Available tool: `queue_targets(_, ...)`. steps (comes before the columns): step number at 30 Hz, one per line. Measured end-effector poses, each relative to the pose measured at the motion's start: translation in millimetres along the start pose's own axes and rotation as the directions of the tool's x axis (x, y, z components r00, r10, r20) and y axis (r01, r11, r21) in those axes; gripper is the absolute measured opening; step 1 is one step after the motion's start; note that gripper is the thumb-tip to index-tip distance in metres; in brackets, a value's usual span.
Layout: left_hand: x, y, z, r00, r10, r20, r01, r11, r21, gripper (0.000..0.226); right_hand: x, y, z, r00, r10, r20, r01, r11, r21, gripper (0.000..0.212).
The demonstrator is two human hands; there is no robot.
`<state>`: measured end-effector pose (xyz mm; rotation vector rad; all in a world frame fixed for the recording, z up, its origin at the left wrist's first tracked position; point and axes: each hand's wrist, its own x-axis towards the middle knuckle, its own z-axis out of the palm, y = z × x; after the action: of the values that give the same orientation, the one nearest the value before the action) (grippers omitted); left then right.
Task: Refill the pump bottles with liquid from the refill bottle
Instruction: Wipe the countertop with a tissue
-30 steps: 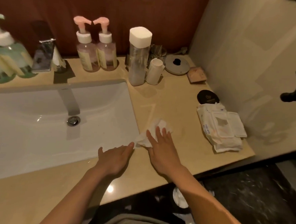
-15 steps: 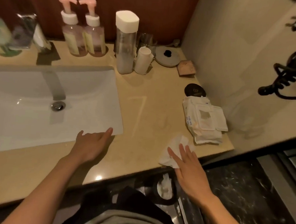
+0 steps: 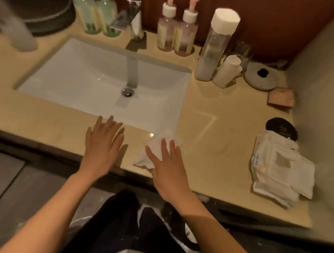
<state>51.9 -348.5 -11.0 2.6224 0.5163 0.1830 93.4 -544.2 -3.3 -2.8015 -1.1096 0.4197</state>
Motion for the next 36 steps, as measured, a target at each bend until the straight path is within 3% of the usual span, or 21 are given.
queue_targets(2,-22.3,-14.0,-1.8,0.972,-0.201,-0.126,0.187,0.976,-0.114,0.044,-3.2,-12.0,5.1,0.997,-0.079,0.019,0.079,0.997,0.008,0.054)
queue_targets(4,-42.0,-23.1,-3.5,0.883,-0.422,-0.206,0.372,0.896,-0.242,0.045,-12.9,-13.5,12.5,0.992,-0.116,0.049,0.116,0.993,-0.013,0.053)
queue_targets(6,-54.9,-30.6,-2.3,0.768,-0.618,-0.170,0.531,0.761,-0.373,0.051,-25.9,-5.3,16.5,0.989,-0.122,0.084,0.126,0.991,-0.043,0.054)
queue_targets(8,-58.7,-37.8,-2.9,0.692,-0.721,-0.041,0.605,0.610,-0.511,0.057,-40.8,9.8,17.1,0.987,-0.120,0.106,0.125,0.991,-0.049,0.056)
queue_targets(11,-47.9,-37.8,-11.6,0.667,-0.737,0.105,0.582,0.429,-0.690,0.059,-58.3,38.7,9.6,0.993,-0.036,0.108,0.036,0.999,0.005,0.058)
queue_targets(15,-33.2,-34.7,-22.9,0.662,-0.731,0.163,0.580,0.362,-0.730,0.059,-49.3,44.0,-0.8,0.992,0.107,0.072,-0.108,0.994,0.012,0.062)
queue_targets(18,-27.4,-34.8,-25.9,0.623,-0.761,0.183,0.589,0.302,-0.749,0.060,-15.2,23.1,-2.4,0.992,0.127,-0.010,-0.126,0.991,0.051,0.060)
queue_targets(21,-22.3,-34.1,-25.5,0.583,-0.792,0.180,0.573,0.244,-0.782,0.059,24.0,-3.3,0.3,0.995,0.092,-0.034,-0.092,0.996,0.023,0.047)
queue_targets(27,-10.2,-43.3,-22.7,0.536,-0.829,0.155,0.514,0.175,-0.840,0.059,33.3,-46.1,16.2,0.996,-0.081,-0.042,0.080,0.997,-0.022,0.050)
queue_targets(32,2.4,-68.8,-25.0,0.482,-0.869,0.113,0.453,0.136,-0.881,0.060,-12.8,-19.4,25.7,0.984,-0.180,0.005,0.180,0.981,-0.072,0.058)
queue_targets(36,5.4,-75.2,-30.2,0.477,-0.872,0.111,0.404,0.106,-0.909,0.057,-44.3,15.5,14.3,0.989,-0.146,-0.001,0.145,0.988,-0.047,0.055)
